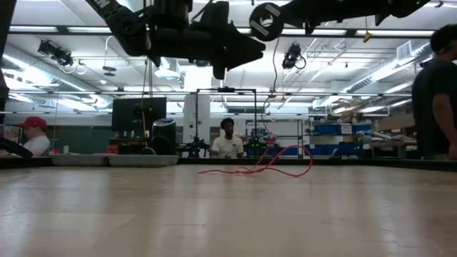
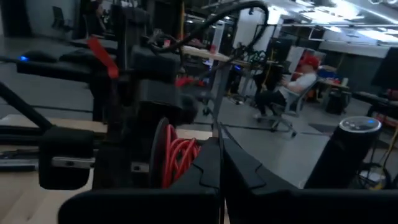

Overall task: Coil cords
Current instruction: Coil the red wire onto the spool

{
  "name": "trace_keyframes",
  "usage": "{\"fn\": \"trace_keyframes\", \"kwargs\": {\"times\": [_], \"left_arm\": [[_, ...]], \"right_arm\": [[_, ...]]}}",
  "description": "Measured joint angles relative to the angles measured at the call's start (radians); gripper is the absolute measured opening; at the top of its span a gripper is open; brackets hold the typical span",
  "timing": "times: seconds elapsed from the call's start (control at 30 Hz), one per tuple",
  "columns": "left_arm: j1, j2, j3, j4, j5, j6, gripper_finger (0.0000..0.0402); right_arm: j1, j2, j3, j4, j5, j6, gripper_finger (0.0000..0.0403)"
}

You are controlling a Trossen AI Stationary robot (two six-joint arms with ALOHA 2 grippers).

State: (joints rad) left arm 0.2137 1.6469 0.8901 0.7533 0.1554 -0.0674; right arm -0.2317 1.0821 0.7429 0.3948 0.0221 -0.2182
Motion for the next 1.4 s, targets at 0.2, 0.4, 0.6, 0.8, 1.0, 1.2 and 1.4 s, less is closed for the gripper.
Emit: {"fn": "trace_keyframes", "kwargs": {"times": [0.2,0.4,0.6,0.8,1.0,1.2,1.4], "left_arm": [[-0.011,0.056,0.002,0.092,0.0,-0.042,0.0137],[-0.02,0.082,0.018,0.096,-0.001,-0.039,0.0137],[-0.021,0.084,0.018,0.089,-0.035,-0.018,0.0119],[-0.018,0.084,0.018,0.046,-0.065,-0.028,0.0013],[-0.001,0.08,0.018,0.0,-0.092,-0.037,0.0002],[0.029,0.012,0.016,-0.148,-0.093,0.015,0.0001],[0.034,-0.081,0.016,-0.257,-0.086,0.063,0.0]], "right_arm": [[0.048,0.05,0.0,0.095,0.046,-0.046,0.0],[0.059,0.062,-0.001,0.105,0.064,-0.049,0.0],[0.059,0.062,-0.001,0.105,0.064,-0.049,0.0],[0.067,0.062,-0.001,0.105,0.064,-0.048,0.0],[0.088,0.062,-0.001,0.101,0.063,-0.049,0.0],[0.09,0.03,-0.001,0.035,0.063,-0.072,0.0],[0.056,0.024,0.0,-0.075,0.056,-0.08,0.0]]}}
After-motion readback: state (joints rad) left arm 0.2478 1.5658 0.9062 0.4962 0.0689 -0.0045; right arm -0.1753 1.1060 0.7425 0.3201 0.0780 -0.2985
